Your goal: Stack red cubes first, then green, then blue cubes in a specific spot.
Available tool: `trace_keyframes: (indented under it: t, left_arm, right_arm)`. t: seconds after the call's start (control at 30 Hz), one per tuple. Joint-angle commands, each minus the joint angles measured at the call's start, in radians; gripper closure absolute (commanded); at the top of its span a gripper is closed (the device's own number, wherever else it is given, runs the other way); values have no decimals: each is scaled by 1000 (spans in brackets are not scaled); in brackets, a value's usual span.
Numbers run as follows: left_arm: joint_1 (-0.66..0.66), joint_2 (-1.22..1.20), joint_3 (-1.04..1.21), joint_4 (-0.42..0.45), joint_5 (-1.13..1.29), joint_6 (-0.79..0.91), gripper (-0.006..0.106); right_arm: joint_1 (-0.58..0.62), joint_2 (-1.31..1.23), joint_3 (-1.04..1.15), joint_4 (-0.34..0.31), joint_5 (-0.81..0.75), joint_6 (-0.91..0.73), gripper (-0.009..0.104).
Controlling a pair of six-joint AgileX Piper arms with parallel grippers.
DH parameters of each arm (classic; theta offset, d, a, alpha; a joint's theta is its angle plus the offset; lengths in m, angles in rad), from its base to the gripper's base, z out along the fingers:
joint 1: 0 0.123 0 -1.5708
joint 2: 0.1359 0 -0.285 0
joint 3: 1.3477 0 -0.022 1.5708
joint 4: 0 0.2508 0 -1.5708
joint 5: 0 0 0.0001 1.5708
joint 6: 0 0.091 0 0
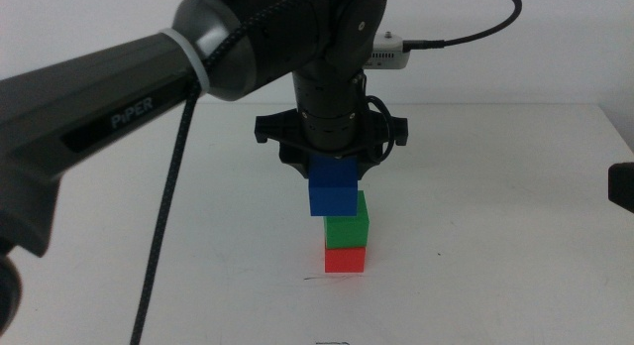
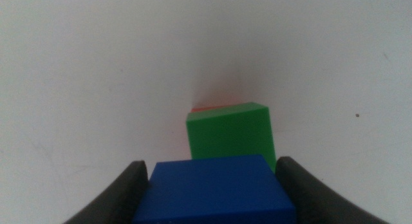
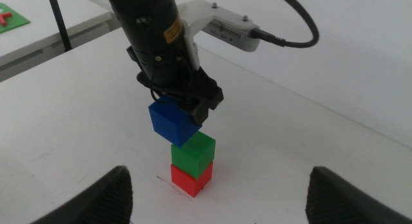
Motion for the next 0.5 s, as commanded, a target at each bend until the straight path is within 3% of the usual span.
trace_keyframes:
  t: [0.0,0.47]
  left_arm:
    - [-9,-48,-40,-2,13,-23,102]
    - [-9,-4,-41,-14,-77,-46,102]
  right_arm:
    - [-7,3,-28,-5,-79,-11,12]
    - [-7,3,-28,-5,-78,-11,12]
